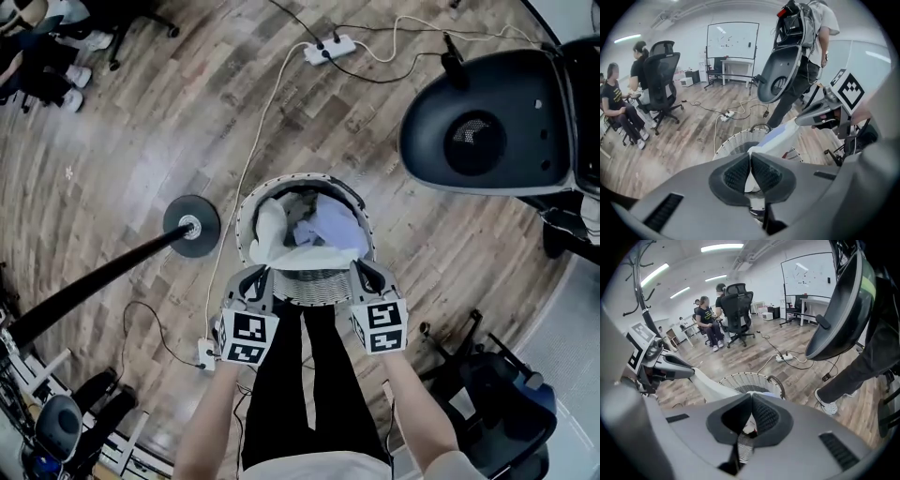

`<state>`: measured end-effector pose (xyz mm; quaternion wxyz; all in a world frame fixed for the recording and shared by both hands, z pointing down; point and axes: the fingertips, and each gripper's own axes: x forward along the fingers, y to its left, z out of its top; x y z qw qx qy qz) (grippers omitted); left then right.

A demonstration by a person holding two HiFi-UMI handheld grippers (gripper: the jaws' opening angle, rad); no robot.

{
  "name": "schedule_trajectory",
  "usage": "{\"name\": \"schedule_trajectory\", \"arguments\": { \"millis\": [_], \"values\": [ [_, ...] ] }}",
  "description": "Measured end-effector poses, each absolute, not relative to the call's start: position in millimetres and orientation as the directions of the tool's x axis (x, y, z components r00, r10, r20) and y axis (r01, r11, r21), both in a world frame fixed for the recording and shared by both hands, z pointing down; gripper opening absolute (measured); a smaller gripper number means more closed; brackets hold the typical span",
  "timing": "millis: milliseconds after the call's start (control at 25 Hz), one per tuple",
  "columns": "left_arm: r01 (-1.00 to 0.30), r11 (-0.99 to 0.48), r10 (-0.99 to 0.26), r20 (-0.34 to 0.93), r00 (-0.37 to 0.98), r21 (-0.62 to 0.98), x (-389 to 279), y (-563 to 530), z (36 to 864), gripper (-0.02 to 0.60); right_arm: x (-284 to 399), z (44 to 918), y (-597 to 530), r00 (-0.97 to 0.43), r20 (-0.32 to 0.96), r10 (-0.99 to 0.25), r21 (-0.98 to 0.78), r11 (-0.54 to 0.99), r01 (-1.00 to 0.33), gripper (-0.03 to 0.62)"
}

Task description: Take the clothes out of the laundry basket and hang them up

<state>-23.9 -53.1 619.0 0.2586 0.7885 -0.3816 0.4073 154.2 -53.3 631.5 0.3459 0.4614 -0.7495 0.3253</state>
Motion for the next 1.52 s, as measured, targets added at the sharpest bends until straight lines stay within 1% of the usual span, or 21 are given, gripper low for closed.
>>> {"name": "schedule_trajectory", "arguments": {
  "millis": [240, 360, 680, 880, 1080, 1240, 1520],
  "values": [
    [-0.906, -0.415, -0.536, 0.781, 0.321, 0.087, -30.1, -46.5, 558.7, 0.026, 149.6, 571.2, -56.1, -0.382, 0.768, -0.514, -0.139, 0.449, -0.883, 0.008],
    [-0.932, -0.352, -0.591, 0.752, 0.294, 0.088, -33.3, -36.7, 524.7, 0.025, 146.6, 532.9, -56.0, -0.415, 0.729, -0.545, -0.137, 0.478, -0.867, 0.008],
    [-0.947, -0.317, -0.69, 0.674, 0.266, 0.05, -30.3, -29.7, 436.3, 0.025, 151.2, 434.3, -72.7, -0.468, 0.6, -0.649, -0.121, 0.505, -0.855, 0.008],
    [-0.953, -0.303, -0.745, 0.619, 0.248, 0.016, -32.5, -32.9, 376.4, 0.025, 147.1, 372.2, -86.6, -0.514, 0.509, -0.691, -0.126, 0.53, -0.838, 0.008],
    [-0.964, -0.265, -0.808, 0.55, 0.211, -0.02, -40.0, -33.0, 325.1, 0.025, 133.1, 322.9, -101.5, -0.578, 0.417, -0.702, -0.125, 0.585, -0.801, 0.008],
    [-0.968, -0.247, -0.832, 0.521, 0.19, -0.042, -48.2, -13.8, 286.3, 0.025, 119.4, 283.1, -95.6, -0.615, 0.36, -0.702, -0.121, 0.618, -0.776, 0.008],
    [-0.985, -0.153, -0.894, 0.436, 0.102, -0.083, -76.2, 8.6, 228.0, 0.025, 78.4, 228.1, -98.5, -0.704, 0.25, -0.665, -0.112, 0.702, -0.703, 0.008]
  ]
}}
